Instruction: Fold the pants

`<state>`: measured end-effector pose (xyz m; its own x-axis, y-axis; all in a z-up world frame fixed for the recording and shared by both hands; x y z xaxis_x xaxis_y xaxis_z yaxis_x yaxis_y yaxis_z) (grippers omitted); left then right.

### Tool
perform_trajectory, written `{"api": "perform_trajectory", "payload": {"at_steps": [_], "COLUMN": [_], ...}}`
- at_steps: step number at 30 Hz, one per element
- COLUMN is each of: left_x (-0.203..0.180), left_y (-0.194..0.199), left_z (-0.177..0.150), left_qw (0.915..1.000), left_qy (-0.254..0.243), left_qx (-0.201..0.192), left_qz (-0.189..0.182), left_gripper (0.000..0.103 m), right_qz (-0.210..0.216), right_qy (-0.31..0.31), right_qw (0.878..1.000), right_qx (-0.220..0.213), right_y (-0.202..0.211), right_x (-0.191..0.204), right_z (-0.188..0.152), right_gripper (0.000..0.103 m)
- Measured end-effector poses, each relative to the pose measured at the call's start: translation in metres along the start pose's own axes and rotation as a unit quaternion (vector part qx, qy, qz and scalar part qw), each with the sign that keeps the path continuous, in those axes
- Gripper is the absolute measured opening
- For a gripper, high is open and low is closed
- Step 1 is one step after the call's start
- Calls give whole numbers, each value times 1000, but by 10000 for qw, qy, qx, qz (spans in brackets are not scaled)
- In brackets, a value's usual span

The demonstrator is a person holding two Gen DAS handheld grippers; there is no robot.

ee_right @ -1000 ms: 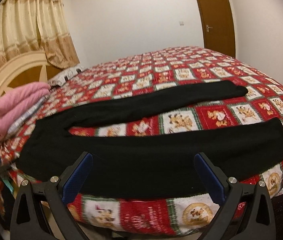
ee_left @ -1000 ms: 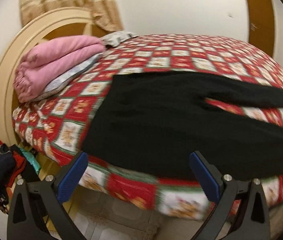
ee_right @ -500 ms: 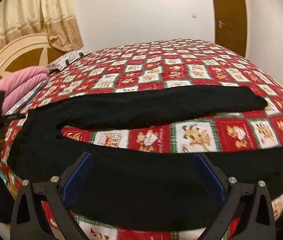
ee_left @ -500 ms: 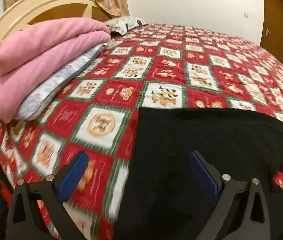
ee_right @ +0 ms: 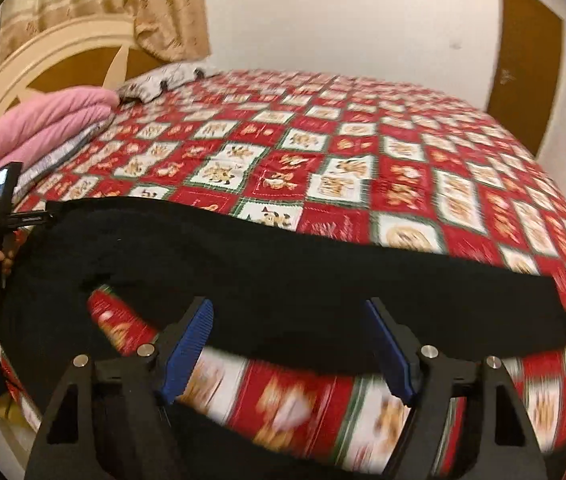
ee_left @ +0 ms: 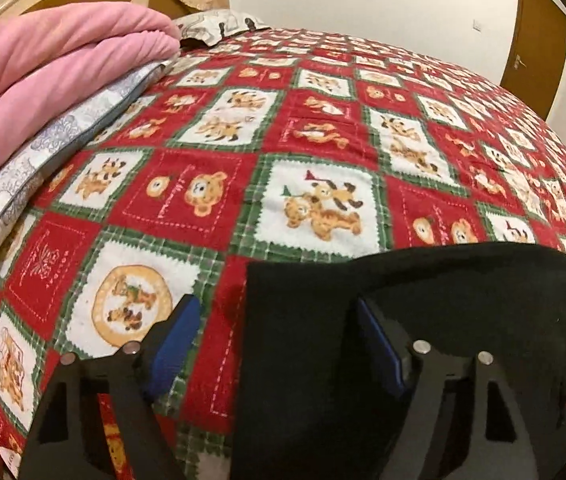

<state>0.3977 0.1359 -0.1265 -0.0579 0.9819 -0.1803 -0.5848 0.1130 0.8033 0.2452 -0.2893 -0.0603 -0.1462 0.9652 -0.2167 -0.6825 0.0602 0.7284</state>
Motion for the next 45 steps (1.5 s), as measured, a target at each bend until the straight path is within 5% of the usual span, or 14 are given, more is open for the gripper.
{"api": "perform_trajectory", "payload": {"at_steps": [7,13,19,23,25,28,33,38,45], "left_x": [0,-3,-8,-18,-24,-31,-28,-24,1], "left_y": [-2,-5,-10,-6,-4,-1,27,87,164], "left_z": [3,3,6,6,5,6,9,8,-44], "left_qw": [10000,9999,9998,9996,9993,9995,9992,9933,9795], "left_qy": [-2,26,-21,-238,-321,-260,42,131,278], "left_qx": [88,67,105,122,132,122,-268,-941,-1657], "left_qz": [44,104,174,-67,-129,-147,-296,-660,-1112], "left_gripper": [81,85,86,55,34,20,18,18,18], "right_qz": [120,551,1052,1569,1377,1127,815,535,401], "right_qy": [937,1557,1413,1538,1753,1733,1300,1369,1643], "right_qw": [9933,9774,9763,9678,9666,9726,9875,9889,9838], "right_qx": [663,1323,1257,1231,1264,1062,361,-222,-598], "right_y": [-86,-137,-144,-132,-125,-104,-37,29,95], "right_x": [-26,-30,-41,-25,-16,-14,-24,-6,45], "right_z": [40,38,40,40,40,46,58,52,-18], "right_gripper": [78,78,76,8,6,6,6,6,6]}}
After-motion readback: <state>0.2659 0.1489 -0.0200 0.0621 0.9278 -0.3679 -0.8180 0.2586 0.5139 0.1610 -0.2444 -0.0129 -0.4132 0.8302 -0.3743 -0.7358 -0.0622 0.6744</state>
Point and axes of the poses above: each gripper's, at about its wrist camera, not at the fingertips, and y roughly against the way its jaws point, x to its left, z to its top, the point moved 3 cm from there along -y, roughly the way its jaws point, and after that the axes turned 15 degrees about y, right-handed, at the moved point
